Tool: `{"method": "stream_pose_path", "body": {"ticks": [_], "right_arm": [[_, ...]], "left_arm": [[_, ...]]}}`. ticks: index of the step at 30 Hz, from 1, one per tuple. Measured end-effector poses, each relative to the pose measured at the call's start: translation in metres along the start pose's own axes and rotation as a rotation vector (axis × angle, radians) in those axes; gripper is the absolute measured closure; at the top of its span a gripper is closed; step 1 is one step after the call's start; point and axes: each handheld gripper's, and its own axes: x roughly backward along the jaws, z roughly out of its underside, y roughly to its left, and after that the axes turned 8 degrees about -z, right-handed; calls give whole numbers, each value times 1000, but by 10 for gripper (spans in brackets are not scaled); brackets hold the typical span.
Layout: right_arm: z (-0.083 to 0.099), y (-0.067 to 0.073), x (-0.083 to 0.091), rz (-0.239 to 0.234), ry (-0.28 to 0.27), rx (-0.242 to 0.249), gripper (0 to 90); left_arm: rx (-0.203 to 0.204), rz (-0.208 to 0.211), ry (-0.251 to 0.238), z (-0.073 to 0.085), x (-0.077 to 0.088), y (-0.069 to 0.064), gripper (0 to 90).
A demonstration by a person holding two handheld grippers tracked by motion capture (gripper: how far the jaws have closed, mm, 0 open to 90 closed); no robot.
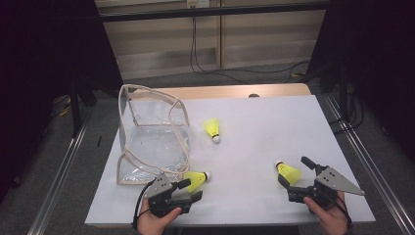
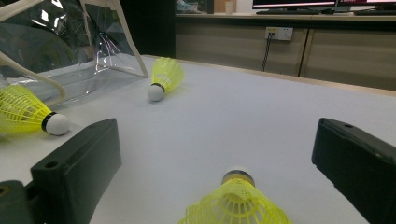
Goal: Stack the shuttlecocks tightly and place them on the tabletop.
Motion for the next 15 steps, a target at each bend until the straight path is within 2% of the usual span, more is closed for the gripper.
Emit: {"method": "stream_pose_path", "body": {"ticks": [5,9,11,15], "right_arm": [[0,0,0,0,0,1,9],[0,0,0,-2,0,4,9],[0,0,1,-3,0,2,9],[0,0,1,-1,-3,4,9]], "left_arm": [[0,-28,1,0,-1,-1,525],[-1,-51,5,-1,-3,-2,587],[-7,-67,13,-1,-3,-3,666],[-13,-63,21,-1,-3,-4,772]]}}
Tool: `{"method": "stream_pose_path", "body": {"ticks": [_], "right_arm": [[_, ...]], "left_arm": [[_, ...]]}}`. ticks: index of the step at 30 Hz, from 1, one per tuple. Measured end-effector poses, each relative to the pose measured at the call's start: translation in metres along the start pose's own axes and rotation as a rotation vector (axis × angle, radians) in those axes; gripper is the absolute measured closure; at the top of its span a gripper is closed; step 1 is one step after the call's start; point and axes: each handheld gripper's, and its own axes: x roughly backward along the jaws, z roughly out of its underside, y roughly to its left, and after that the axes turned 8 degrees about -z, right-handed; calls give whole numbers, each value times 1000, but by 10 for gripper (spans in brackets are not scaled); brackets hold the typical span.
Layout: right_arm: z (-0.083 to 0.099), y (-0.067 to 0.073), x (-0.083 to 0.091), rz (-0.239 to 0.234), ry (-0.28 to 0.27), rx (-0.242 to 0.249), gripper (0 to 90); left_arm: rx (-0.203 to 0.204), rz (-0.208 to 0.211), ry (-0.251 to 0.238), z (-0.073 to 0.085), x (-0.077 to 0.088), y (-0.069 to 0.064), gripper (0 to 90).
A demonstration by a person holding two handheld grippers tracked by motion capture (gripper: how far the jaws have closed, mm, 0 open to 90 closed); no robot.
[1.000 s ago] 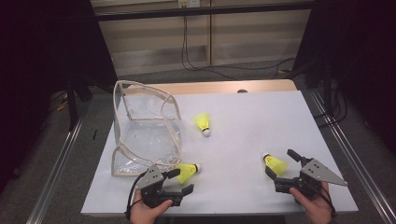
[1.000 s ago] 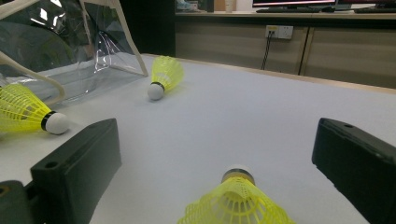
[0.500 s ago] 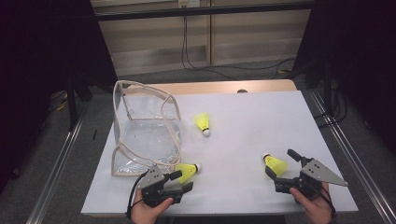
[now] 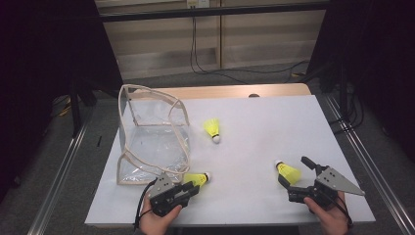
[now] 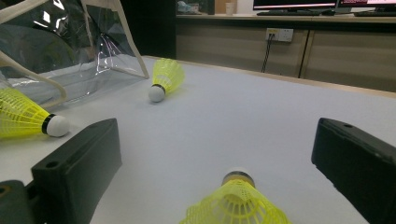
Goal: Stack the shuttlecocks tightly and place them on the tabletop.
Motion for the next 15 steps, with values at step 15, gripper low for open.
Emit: {"method": "stream_pose_path", "body": {"ticks": [15], "right_arm": [[-1,-1,2,5,-5,-3,10]], "left_arm": [[-29,43,-32,-7,6,-12,894]]}}
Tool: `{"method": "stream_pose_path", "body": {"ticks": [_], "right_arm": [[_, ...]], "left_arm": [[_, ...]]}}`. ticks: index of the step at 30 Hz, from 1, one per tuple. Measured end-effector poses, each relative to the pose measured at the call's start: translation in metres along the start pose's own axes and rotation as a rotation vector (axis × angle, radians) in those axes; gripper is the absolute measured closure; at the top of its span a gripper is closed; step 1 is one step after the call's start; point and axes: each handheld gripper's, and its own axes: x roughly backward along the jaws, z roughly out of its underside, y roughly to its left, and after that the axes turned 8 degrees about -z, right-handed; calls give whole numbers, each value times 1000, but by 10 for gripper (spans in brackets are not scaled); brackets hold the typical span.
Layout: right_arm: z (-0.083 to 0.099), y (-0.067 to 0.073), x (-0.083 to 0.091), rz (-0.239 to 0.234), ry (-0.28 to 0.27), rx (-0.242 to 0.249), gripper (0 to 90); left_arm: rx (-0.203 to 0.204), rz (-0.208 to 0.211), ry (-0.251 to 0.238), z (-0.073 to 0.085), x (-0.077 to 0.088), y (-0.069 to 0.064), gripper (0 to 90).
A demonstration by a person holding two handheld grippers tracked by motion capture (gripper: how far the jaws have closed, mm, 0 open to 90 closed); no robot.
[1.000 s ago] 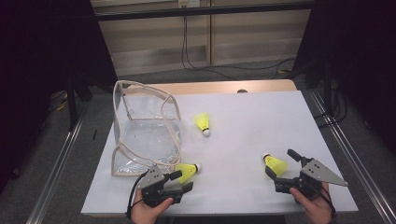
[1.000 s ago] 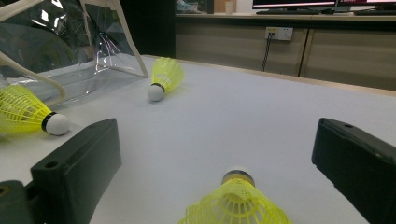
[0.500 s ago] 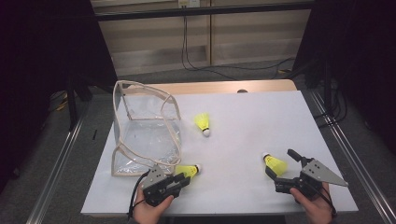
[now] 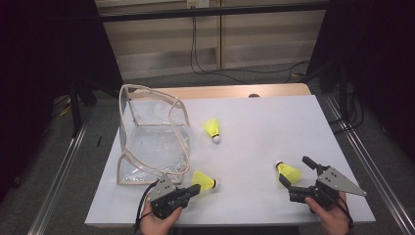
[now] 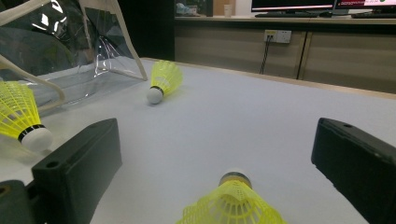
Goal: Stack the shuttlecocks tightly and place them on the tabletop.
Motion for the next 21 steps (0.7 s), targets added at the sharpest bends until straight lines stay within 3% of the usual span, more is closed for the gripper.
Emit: {"method": "stream_pose_path", "body": {"ticks": [8,15,16,21], "right_arm": [[0,0,0,1,-3,-1,10],[0,0,0,1,-4,-1,10],[0,0,0,1,-4,-1,10],[0,0,0,0,-2,-1,10]], "left_arm": [[-3,9,-14,-4,-2,-7,897],[10,14,12,-2,-10,-7,866],[9,2,19,-2,-11,-7,823],[6,9,52,-2,-20,-10,845]]}}
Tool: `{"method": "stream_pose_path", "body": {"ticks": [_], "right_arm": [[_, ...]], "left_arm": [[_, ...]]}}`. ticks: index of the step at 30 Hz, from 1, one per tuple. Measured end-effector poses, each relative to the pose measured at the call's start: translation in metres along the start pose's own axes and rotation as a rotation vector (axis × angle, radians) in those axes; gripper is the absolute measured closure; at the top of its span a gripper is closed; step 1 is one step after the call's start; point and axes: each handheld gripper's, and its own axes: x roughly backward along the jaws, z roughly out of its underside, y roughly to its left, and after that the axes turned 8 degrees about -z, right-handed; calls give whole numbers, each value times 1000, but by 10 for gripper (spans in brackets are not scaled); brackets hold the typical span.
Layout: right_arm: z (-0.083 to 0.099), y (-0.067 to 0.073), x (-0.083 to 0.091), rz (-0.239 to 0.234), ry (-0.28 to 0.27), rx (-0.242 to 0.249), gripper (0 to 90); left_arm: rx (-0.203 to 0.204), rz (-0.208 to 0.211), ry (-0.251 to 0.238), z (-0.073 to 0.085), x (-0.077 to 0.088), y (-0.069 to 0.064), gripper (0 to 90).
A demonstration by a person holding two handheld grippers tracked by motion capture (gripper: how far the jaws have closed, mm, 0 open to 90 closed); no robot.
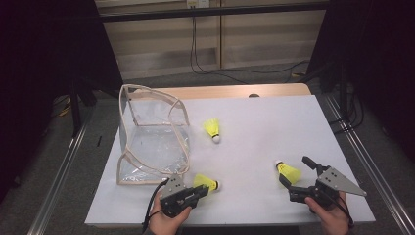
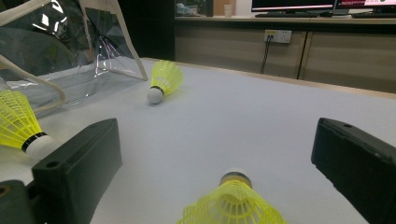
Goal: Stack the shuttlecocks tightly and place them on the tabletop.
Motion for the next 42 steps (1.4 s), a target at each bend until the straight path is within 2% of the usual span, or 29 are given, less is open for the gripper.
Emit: {"method": "stream_pose_path", "body": {"ticks": [2,7,14,30,42], "right_arm": [[0,0,0,1,-1,1,11],[0,-1,1,2,-3,0,11],[0,-1,1,2,-4,0,11],[0,-2,2,1,-1,-3,10],[0,-2,2,1,-5,-3,11]], "left_arm": [[-12,-3,-8,-3,0,-2,868],[-12,-8,-33,-9,-2,-4,883],[-27,-11,-38,-15,-6,-8,886],[14,-9,-65,-31,-21,-12,886],[26,-17,-72,-39,-31,-14,886]]}}
